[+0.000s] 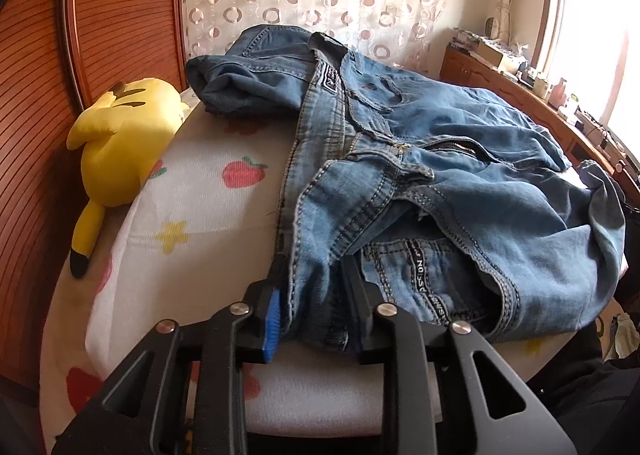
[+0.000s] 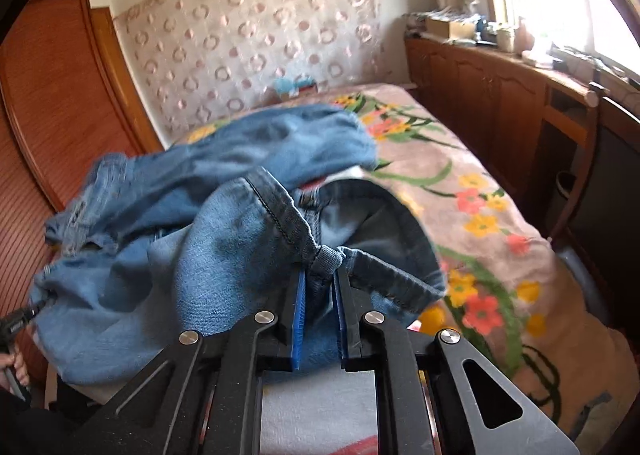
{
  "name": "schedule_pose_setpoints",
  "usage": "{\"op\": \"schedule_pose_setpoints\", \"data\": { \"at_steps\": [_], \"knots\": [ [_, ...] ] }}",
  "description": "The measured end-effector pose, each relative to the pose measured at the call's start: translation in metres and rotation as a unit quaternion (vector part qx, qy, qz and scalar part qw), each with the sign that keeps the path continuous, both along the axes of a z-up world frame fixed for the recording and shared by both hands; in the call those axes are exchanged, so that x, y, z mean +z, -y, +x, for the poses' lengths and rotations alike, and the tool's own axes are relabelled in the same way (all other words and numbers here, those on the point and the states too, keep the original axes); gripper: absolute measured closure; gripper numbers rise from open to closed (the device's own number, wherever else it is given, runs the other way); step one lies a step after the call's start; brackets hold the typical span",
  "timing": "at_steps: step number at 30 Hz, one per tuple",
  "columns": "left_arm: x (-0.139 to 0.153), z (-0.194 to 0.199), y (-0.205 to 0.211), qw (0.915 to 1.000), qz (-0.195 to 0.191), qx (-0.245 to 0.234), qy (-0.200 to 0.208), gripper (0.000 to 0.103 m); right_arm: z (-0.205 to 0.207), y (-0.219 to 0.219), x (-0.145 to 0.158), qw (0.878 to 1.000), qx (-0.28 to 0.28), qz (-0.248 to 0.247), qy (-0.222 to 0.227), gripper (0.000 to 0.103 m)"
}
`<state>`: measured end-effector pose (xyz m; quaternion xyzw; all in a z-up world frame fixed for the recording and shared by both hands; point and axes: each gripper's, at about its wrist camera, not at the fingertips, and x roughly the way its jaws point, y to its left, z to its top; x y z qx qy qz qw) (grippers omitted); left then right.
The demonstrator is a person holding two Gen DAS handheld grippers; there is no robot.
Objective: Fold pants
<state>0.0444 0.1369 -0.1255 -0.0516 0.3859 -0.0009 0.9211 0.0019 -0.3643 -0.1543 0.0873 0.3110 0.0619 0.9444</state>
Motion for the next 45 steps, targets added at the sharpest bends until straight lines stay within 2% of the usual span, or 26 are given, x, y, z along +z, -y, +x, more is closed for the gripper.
{"op": "schedule_pose_setpoints", "data": {
  "at_steps": [5,8,18,20,22,24,27,33,39,45],
  "knots": [
    [0.000,-0.004,0.001,1.0000,0.006,-0.005,-0.001,0.074,-0.009,-0.006,0.000,1.000,-0.005,-0.009,0.015,0.090],
    [0.002,-0.008,-0.001,1.0000,0.009,0.001,-0.002,0.069,-0.011,-0.012,0.000,1.000,-0.003,-0.013,0.017,0.090],
    [0.002,-0.016,-0.008,0.9999,-0.008,-0.006,0.010,0.067,-0.003,-0.012,-0.004,1.000,0.000,-0.011,0.012,0.090],
    [-0.001,-0.014,-0.009,0.9998,-0.017,-0.010,0.006,0.075,-0.004,-0.012,-0.004,1.000,0.000,-0.010,0.013,0.090],
    [0.000,-0.015,-0.008,0.9992,-0.030,-0.021,0.013,0.093,-0.004,-0.011,-0.002,1.000,0.002,-0.008,0.018,0.091],
    [0.006,-0.017,-0.003,0.9993,-0.024,-0.020,0.021,0.093,-0.006,-0.011,0.002,1.000,0.005,-0.004,0.025,0.091],
    [0.028,-0.023,-0.002,0.9984,-0.027,-0.021,0.045,0.094,-0.010,-0.010,0.017,0.999,0.009,-0.007,0.044,0.092],
    [0.093,-0.041,0.012,0.9933,0.001,-0.033,0.111,0.095,-0.024,0.003,0.067,0.995,-0.002,-0.026,0.093,0.093],
    [0.137,-0.053,0.016,0.9870,0.016,-0.035,0.156,0.095,-0.044,0.009,0.114,0.988,0.002,-0.044,0.147,0.093],
    [0.168,-0.067,0.013,0.9809,0.022,-0.036,0.190,0.095,-0.058,0.013,0.129,0.983,0.009,-0.044,0.175,0.094]
  ]
}}
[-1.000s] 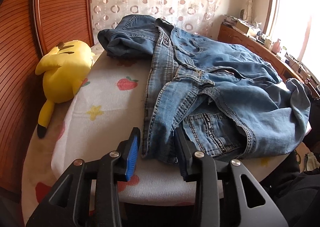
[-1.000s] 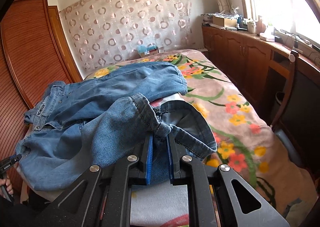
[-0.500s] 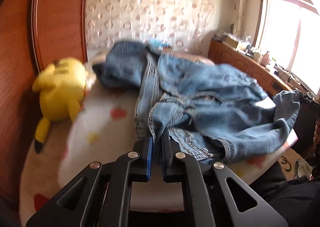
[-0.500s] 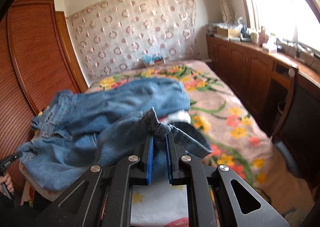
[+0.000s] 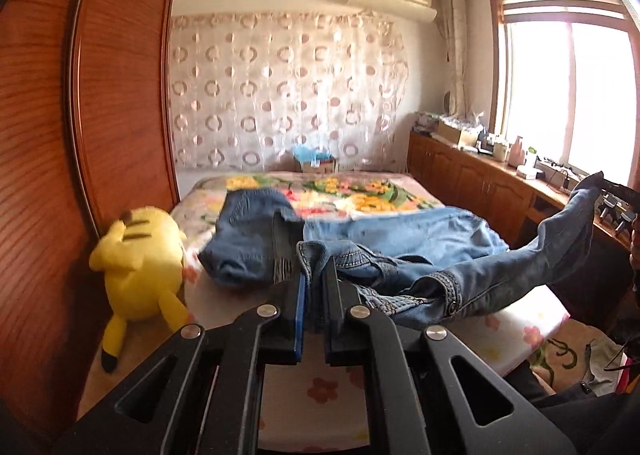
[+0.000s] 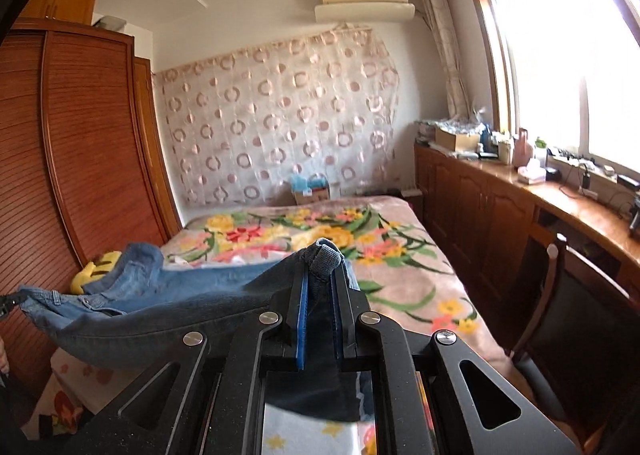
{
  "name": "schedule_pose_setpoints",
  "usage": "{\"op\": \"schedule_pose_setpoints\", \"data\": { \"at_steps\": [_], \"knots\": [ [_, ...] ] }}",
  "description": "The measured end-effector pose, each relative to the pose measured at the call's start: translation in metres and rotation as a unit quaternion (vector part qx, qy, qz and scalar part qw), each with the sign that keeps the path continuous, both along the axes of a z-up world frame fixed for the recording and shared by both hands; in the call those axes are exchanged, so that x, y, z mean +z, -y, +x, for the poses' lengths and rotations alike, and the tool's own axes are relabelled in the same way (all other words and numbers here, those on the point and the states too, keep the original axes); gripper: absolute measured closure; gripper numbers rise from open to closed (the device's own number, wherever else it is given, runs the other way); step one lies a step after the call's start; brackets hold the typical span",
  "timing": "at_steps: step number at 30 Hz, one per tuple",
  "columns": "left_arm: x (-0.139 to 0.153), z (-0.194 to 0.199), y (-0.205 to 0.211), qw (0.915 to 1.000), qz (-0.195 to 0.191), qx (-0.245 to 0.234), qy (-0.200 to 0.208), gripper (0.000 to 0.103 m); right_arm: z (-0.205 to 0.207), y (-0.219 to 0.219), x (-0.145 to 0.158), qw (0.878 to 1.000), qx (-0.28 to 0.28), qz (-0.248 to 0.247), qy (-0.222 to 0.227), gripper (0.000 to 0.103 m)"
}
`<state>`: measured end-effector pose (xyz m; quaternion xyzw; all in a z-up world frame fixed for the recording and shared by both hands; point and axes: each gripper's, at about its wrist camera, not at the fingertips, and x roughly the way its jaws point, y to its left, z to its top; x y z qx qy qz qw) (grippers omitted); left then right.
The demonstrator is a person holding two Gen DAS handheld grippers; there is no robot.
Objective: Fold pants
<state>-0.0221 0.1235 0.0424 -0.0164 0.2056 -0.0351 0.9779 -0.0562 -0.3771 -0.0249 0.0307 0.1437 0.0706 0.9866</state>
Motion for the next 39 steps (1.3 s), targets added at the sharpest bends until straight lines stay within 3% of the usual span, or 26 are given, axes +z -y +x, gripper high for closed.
{"op": "schedule_pose_setpoints", "data": {
  "at_steps": [5,16,26,39],
  "knots": [
    [0.010,0.007,-0.004,0.9999,0.010,0.001,0.009,0.095,0.002,0.001,-0.014,1.000,0.000,-0.003,0.005,0.093],
    [-0.041,0.065,0.000,0.9985,0.009,0.000,-0.054,0.095,0.074,0.004,-0.070,0.998,-0.012,-0.004,-0.065,0.093],
    [-0.038,0.119,0.006,0.9979,0.032,0.002,-0.057,0.095,0.129,-0.002,-0.036,0.998,-0.014,0.005,-0.064,0.093],
    [-0.020,0.197,-0.001,0.9984,0.031,0.012,-0.045,0.095,0.185,-0.009,-0.038,0.999,-0.012,-0.013,-0.042,0.093]
  ]
}}
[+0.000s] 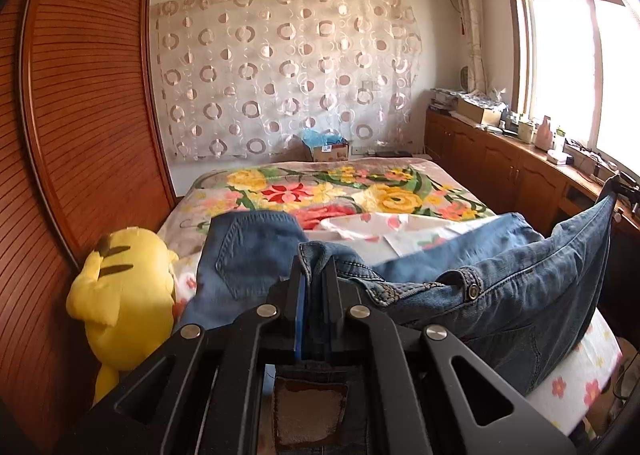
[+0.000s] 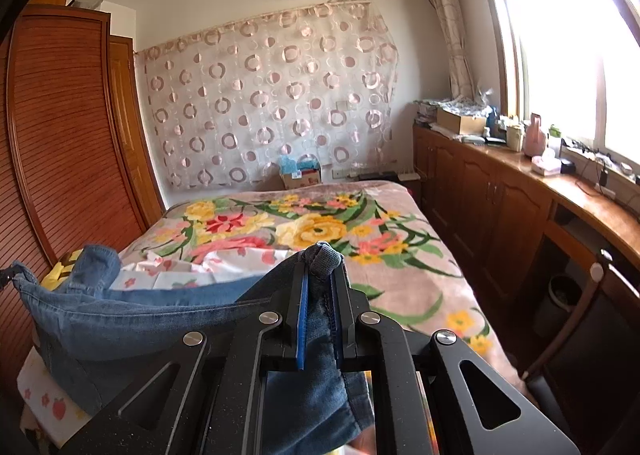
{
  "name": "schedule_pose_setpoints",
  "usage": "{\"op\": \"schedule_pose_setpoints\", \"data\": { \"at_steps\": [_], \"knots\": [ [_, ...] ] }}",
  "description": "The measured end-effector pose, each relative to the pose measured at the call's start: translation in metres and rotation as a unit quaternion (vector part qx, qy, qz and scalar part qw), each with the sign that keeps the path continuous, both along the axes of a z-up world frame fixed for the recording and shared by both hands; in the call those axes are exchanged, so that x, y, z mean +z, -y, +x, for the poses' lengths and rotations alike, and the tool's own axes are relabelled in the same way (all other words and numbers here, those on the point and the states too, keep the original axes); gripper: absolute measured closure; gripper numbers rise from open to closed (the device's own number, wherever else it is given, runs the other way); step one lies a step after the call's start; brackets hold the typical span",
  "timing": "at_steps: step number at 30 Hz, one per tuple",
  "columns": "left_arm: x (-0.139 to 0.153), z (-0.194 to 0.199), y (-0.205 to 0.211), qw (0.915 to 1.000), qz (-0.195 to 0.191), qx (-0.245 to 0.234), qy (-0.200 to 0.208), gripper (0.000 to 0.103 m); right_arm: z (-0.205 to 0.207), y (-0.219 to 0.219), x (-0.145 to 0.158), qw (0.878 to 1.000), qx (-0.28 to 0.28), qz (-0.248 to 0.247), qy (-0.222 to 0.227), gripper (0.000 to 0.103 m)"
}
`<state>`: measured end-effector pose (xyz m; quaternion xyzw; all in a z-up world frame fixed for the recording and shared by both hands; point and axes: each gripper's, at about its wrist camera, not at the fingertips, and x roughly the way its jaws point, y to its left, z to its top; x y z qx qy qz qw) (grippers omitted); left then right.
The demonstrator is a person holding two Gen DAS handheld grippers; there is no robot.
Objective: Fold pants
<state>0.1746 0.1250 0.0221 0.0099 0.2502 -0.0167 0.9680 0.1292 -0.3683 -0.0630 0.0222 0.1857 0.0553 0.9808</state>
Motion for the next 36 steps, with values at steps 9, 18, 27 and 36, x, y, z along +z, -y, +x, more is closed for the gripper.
{"op": "schedule_pose_setpoints", "data": {
  "at_steps": [9,18,27,36],
  "knots": [
    [-0.011,0.064,-0.001,0.9997,0.007,0.011,-0.020,0.095,0.057,-0.016,-0.021,1.000,-0.006,-0.016,-0.018,0.093],
    [-0.046,0.106,-0.005,0.9971,0.011,0.019,-0.073,0.095,0.116,-0.034,-0.042,0.997,-0.005,-0.037,-0.072,0.093],
    [-0.050,0.107,-0.009,0.9948,0.015,0.023,-0.098,0.059,0.144,-0.041,-0.045,0.991,-0.010,-0.040,-0.129,0.088],
    [-0.043,0.098,-0.004,0.9955,0.010,0.000,-0.094,0.055,0.160,-0.038,-0.038,0.989,-0.013,-0.036,-0.140,0.058]
  ]
}}
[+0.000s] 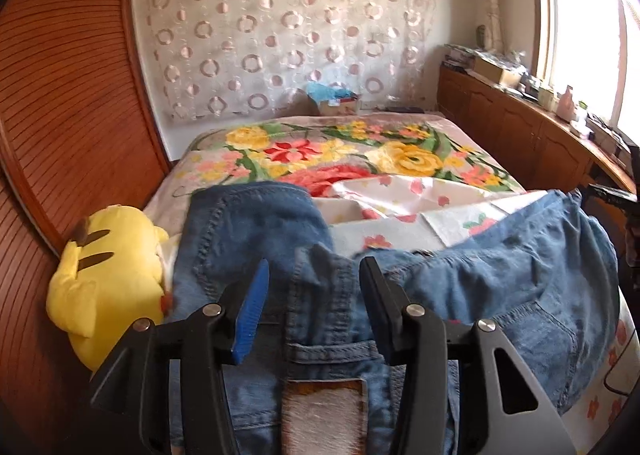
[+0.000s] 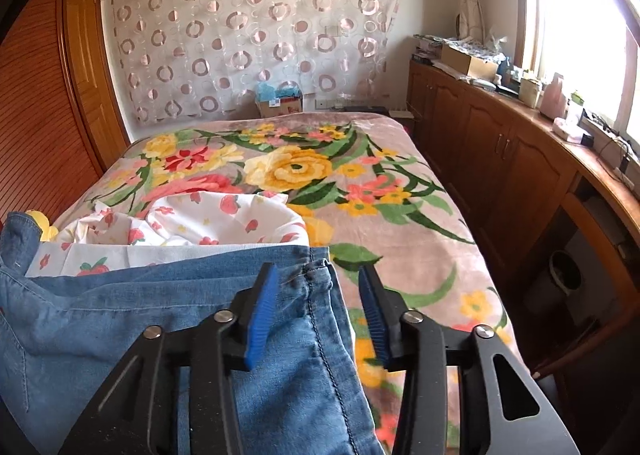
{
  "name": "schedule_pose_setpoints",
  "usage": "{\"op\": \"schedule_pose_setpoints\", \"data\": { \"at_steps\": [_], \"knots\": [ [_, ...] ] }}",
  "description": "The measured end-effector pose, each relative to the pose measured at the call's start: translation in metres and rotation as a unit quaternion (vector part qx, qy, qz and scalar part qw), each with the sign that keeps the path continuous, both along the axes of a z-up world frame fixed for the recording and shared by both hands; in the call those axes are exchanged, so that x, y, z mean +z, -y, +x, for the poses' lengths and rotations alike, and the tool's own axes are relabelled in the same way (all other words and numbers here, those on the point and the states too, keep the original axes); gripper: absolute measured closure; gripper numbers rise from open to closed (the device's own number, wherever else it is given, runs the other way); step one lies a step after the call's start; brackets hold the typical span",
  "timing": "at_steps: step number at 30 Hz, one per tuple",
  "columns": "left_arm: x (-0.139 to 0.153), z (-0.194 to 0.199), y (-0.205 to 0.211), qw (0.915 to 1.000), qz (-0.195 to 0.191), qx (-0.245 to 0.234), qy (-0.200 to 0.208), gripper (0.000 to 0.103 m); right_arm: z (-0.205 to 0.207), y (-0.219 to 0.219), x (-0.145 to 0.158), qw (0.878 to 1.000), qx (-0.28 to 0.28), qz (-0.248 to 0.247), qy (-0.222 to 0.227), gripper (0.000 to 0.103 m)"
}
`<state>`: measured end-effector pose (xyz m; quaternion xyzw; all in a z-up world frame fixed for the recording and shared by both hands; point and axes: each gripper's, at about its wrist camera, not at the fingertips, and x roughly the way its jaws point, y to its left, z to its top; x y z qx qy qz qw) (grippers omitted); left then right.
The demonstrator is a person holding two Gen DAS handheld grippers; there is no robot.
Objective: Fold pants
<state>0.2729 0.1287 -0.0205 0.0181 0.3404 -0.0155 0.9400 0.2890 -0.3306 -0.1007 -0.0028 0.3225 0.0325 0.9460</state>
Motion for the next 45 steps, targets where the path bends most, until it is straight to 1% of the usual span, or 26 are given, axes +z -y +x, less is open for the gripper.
{"op": "schedule_pose_setpoints", "data": {
  "at_steps": [5,7,11,15,18,24,25,26,27,28,29,30,32,34,36,38,40,43,44,45],
  "knots": [
    [-0.016,0.004,0.026,0.9991,-0.014,-0.035,-0.019,0.055,0.002,-0.002,-0.005,1.000,0.018,0.000,-0.011,0.058],
    [-0.022,0.005,0.039,0.9980,-0.020,-0.053,-0.027,0.055,0.003,0.000,-0.005,1.000,0.016,-0.001,-0.014,0.058],
    [-0.028,0.007,0.062,0.9950,-0.040,-0.084,-0.035,0.055,0.010,0.003,-0.005,1.000,0.020,0.008,-0.022,0.058],
    [-0.032,0.013,0.081,0.9926,-0.044,-0.103,-0.046,0.055,0.016,0.005,-0.007,0.999,0.027,0.013,-0.029,0.058],
    [-0.036,0.016,0.095,0.9913,-0.035,-0.116,-0.052,0.055,0.020,0.003,-0.007,0.999,0.032,0.009,-0.035,0.058],
    [-0.041,0.018,0.114,0.9881,-0.030,-0.138,-0.062,0.054,0.027,-0.002,-0.009,0.998,0.044,0.011,-0.046,0.058],
    [-0.042,0.019,0.116,0.9881,-0.026,-0.138,-0.063,0.053,0.029,-0.002,-0.009,0.998,0.048,0.011,-0.048,0.058],
    [-0.043,0.019,0.117,0.9880,-0.023,-0.139,-0.065,0.048,0.029,-0.003,-0.008,0.997,0.052,0.010,-0.048,0.060],
    [-0.043,0.019,0.119,0.9878,-0.021,-0.140,-0.065,0.045,0.030,-0.004,-0.008,0.997,0.056,0.007,-0.046,0.079],
    [-0.042,0.019,0.120,0.9878,-0.021,-0.141,-0.064,0.045,0.031,-0.005,-0.007,0.997,0.061,0.003,-0.045,0.087],
    [-0.041,0.020,0.121,0.9879,-0.021,-0.141,-0.061,0.046,0.031,-0.006,-0.005,0.997,0.070,0.002,-0.044,0.099],
    [-0.041,0.020,0.123,0.9878,-0.020,-0.142,-0.061,0.046,0.031,-0.007,-0.003,0.997,0.074,0.001,-0.039,0.101],
    [-0.039,0.020,0.123,0.9887,-0.018,-0.138,-0.057,0.045,0.030,-0.004,0.004,0.998,0.063,-0.012,-0.016,0.103],
    [-0.037,0.022,0.121,0.9890,-0.022,-0.136,-0.054,0.045,0.029,0.003,0.010,0.999,0.037,-0.013,0.010,0.103],
    [-0.037,0.022,0.120,0.9890,-0.024,-0.136,-0.054,0.045,0.030,0.010,0.014,0.999,0.024,-0.011,0.024,0.103],
    [-0.038,0.024,0.121,0.9887,-0.021,-0.136,-0.059,0.043,0.034,0.015,0.010,1.000,0.017,-0.003,0.014,0.103],
    [-0.038,0.025,0.121,0.9886,-0.018,-0.135,-0.064,0.043,0.034,0.016,0.005,1.000,0.026,0.012,0.004,0.103],
    [-0.038,0.029,0.125,0.9882,-0.023,-0.137,-0.065,0.043,0.031,0.012,-0.002,0.999,0.037,0.014,-0.008,0.102],
    [-0.038,0.031,0.126,0.9879,-0.023,-0.138,-0.067,0.043,0.032,0.011,-0.003,0.999,0.040,0.012,-0.011,0.096],
    [-0.037,0.033,0.130,0.9874,-0.021,-0.142,-0.067,0.043,0.031,0.011,-0.005,0.999,0.040,0.010,-0.012,0.085]
  ]
}}
